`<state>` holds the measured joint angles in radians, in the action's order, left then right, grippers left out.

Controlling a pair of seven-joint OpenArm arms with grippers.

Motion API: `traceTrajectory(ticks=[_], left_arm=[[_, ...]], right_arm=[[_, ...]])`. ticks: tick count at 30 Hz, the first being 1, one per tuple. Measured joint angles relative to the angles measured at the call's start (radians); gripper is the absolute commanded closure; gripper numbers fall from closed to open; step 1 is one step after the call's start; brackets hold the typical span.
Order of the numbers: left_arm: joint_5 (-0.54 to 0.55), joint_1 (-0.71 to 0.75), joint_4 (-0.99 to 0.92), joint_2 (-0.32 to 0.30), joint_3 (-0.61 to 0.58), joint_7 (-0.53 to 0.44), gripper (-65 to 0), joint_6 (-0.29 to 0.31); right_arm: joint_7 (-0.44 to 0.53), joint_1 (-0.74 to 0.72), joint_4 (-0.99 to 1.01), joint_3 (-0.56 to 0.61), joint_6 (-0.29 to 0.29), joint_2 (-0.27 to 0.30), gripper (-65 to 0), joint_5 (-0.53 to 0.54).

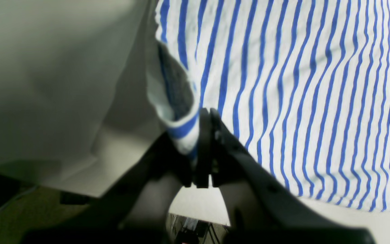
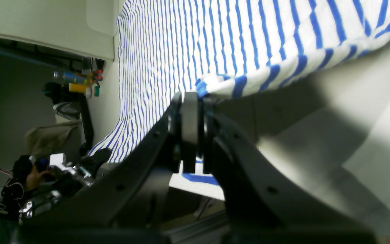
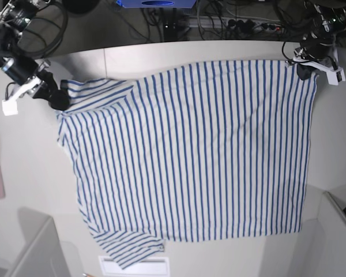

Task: Fold the T-shirt properly
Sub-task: 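Lift the shoulder corners with both grippers and pull the shirt taut, then fold the sleeve near the right gripper inward across the shirt body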

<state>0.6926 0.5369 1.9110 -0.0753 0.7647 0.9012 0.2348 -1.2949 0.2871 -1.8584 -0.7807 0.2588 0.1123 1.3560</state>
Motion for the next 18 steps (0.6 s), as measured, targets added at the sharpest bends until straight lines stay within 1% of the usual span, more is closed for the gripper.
traceTrajectory(ticks=[2, 4, 6, 7, 8, 11, 15, 18], left_arm=[[0.004, -0.014, 0.000, 0.000, 0.000, -0.001, 0.0, 0.000], [-0.002, -0.038, -0.001, 0.000, 0.000, 0.003, 0.0, -0.029], [-0.003, -0.064, -0.002, -0.002, -0.006, -0.005, 0.0, -0.049], [-0.004, -0.072, -0.002, -0.004, -0.026, -0.008, 0.0, -0.056], [-0.003, -0.080, -0.004, -0.006, -0.052, -0.009, 0.0, -0.078], [-0.003, -0.105, -0.009, 0.000, -0.095, 0.002, 0.0, -0.091], [-0.001, -0.155, -0.009, 0.000, -0.086, 0.001, 0.0, -0.097], [0.001, -0.169, -0.009, -0.003, -0.079, -0.003, 0.0, -0.097]], right_arm=[[0.008, -0.034, 0.021, 0.000, 0.001, 0.000, 0.0, -0.004], [0.003, -0.072, 0.058, 0.002, 0.004, -0.001, 0.0, -0.069], [-0.005, -0.099, 0.102, 0.002, 0.002, -0.001, 0.0, -0.097], [-0.008, -0.108, 0.119, 0.002, 0.002, 0.000, 0.0, -0.097], [-0.008, -0.119, 0.132, 0.002, 0.002, 0.001, 0.0, -0.100], [-0.008, -0.146, 0.147, 0.006, 0.002, 0.003, 0.0, -0.100], [0.008, -0.184, 0.172, 0.090, 0.000, 0.008, 0.0, -0.097], [0.003, -0.218, 0.218, 0.102, -0.001, 0.000, 0.0, -0.099]])
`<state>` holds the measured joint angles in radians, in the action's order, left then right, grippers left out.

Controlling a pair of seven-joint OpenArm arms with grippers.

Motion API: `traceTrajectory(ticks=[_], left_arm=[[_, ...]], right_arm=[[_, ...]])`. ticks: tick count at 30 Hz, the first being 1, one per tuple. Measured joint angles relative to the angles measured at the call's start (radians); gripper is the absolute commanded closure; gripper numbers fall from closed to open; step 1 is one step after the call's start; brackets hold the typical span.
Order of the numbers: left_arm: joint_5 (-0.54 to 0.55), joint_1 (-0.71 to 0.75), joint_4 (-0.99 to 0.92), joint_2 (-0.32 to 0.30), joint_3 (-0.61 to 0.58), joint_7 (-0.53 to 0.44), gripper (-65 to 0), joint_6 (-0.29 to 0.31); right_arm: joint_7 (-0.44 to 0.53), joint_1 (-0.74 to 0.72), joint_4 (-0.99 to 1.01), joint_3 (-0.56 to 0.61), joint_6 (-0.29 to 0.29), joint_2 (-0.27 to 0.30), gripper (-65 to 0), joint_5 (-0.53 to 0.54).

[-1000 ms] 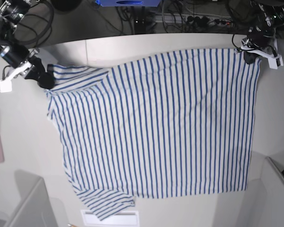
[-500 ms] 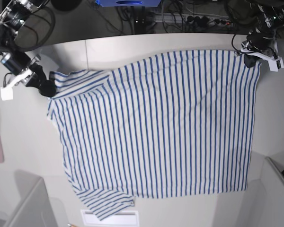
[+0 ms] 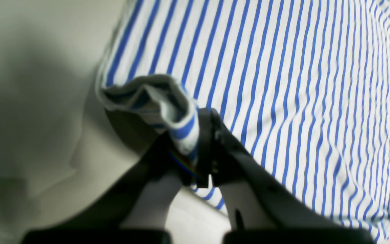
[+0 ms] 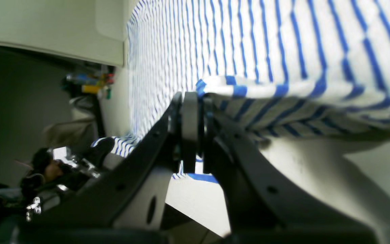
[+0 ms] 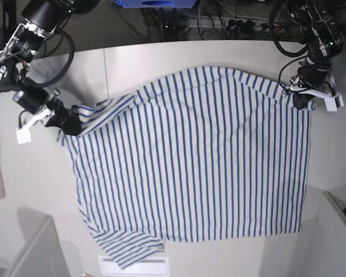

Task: Fold the T-shirt properly
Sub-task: 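Fold the sleeve near the right gripper inward across the shirt body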

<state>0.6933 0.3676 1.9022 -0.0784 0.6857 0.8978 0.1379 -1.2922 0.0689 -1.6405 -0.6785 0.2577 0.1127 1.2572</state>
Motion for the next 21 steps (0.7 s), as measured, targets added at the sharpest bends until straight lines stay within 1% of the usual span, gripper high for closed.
traceTrajectory(ticks=[7, 9, 11, 13, 21], left_arm=[[0.015, 0.015, 0.016, 0.005, 0.002, 0.004, 0.0, 0.000], [0.082, 0.015, 0.015, 0.011, 0.038, 0.008, 0.0, 0.001], [0.160, 0.015, 0.016, 0.008, 0.076, 0.003, 0.0, 0.000], [0.202, 0.014, 0.016, 0.004, 0.086, 0.000, 0.0, -0.005], [0.195, 0.003, 0.013, 0.008, 0.093, 0.003, 0.0, -0.004]], right_arm=[[0.003, -0.004, 0.008, -0.003, 0.000, 0.016, 0.0, 0.002], [0.006, -0.004, 0.008, -0.003, 0.000, 0.029, 0.0, 0.002], [0.005, -0.008, 0.010, -0.003, 0.000, 0.030, 0.0, -0.003], [0.002, -0.019, 0.010, 0.001, 0.000, 0.026, 0.0, -0.001], [0.000, -0.067, 0.019, 0.019, 0.000, 0.027, 0.0, -0.002]])
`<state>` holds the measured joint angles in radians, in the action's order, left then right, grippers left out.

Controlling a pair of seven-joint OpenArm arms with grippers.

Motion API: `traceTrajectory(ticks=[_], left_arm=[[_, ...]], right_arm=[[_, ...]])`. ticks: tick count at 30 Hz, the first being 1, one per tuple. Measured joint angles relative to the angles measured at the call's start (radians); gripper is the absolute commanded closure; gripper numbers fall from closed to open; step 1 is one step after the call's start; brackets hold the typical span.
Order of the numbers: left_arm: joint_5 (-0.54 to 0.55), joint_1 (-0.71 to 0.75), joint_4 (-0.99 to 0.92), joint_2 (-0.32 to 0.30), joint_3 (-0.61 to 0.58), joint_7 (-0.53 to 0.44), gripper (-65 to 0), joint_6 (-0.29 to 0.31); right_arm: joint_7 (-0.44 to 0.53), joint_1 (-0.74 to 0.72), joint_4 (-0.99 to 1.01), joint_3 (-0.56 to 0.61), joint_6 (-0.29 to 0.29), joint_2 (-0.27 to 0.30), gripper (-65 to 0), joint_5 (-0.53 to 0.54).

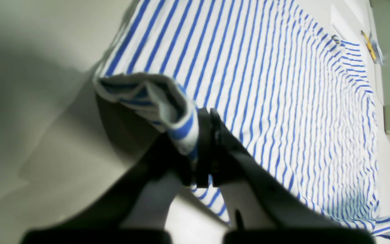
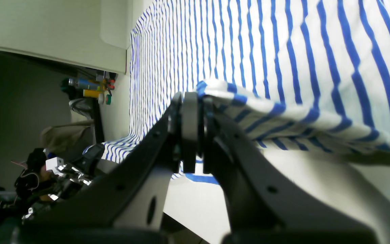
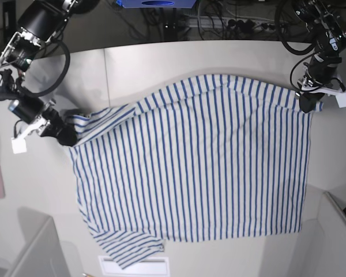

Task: Fold the T-shirt properly
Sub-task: 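Fold the sleeve near the right gripper inward across the shirt body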

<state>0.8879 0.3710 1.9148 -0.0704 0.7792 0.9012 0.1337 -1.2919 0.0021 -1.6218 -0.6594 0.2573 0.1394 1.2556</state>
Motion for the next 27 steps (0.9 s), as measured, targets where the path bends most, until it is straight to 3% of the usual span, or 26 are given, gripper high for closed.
traceTrajectory(ticks=[4, 19, 23, 27], left_arm=[[0.001, -0.038, -0.003, 0.008, 0.018, 0.002, 0.0, 0.001], [-0.011, -0.217, -0.148, 0.034, 0.063, -0.007, 0.0, -0.003], [-0.017, -0.253, -0.233, 0.035, 0.065, -0.014, 0.0, -0.056], [-0.016, -0.309, -0.284, 0.034, 0.069, -0.015, 0.0, -0.058]], right_arm=[[0.005, -0.048, 0.078, 0.052, 0.000, 0.003, 0.0, 0.004], [0.012, -0.233, 0.315, 0.053, -0.004, -0.002, 0.0, -0.003], [0.090, -0.258, 0.371, 0.119, -0.004, 0.018, 0.0, 0.000], [0.197, -0.264, 0.410, 0.235, -0.006, 0.053, 0.0, 0.003]])
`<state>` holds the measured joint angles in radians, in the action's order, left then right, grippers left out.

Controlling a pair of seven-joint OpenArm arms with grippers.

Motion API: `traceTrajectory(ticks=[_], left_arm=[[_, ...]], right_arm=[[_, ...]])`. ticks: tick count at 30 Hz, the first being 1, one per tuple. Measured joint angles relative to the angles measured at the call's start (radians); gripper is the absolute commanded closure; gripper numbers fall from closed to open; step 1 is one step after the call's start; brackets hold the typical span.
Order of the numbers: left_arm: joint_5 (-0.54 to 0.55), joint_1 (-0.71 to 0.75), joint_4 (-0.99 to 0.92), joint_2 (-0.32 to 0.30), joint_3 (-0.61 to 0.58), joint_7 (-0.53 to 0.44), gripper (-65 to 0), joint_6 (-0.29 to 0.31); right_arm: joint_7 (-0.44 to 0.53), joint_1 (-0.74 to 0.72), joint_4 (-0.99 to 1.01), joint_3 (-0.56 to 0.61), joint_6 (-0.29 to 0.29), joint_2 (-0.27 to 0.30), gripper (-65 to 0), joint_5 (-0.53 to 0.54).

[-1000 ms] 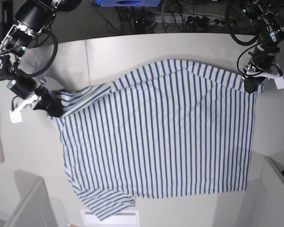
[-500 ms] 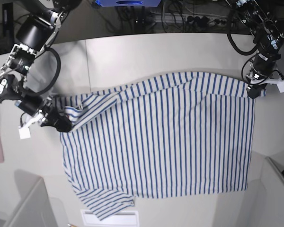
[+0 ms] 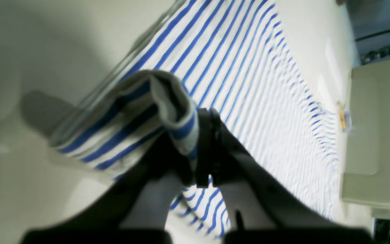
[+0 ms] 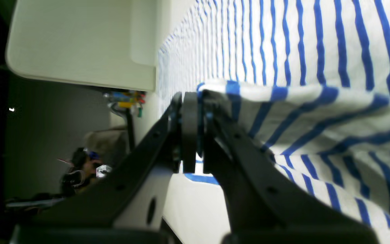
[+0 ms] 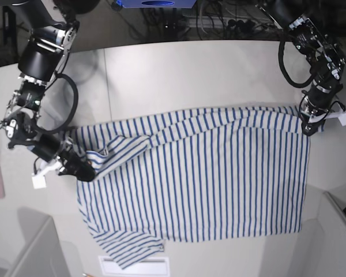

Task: Fold the T-shirt properly
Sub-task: 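Fold the sleeve near the right gripper inward across the shirt body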

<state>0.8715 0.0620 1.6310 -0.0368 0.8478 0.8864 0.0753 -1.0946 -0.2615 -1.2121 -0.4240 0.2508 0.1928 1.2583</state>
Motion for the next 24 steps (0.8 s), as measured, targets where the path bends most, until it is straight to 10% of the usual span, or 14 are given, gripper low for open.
traceTrajectory(ticks=[24], left_arm=[[-0.137, -0.106, -0.101, 0.000, -0.002, -0.003, 0.0, 0.002]], right_arm=[[0.134, -0.056, 0.153, 0.033, 0.002, 0.083, 0.0, 0.008]])
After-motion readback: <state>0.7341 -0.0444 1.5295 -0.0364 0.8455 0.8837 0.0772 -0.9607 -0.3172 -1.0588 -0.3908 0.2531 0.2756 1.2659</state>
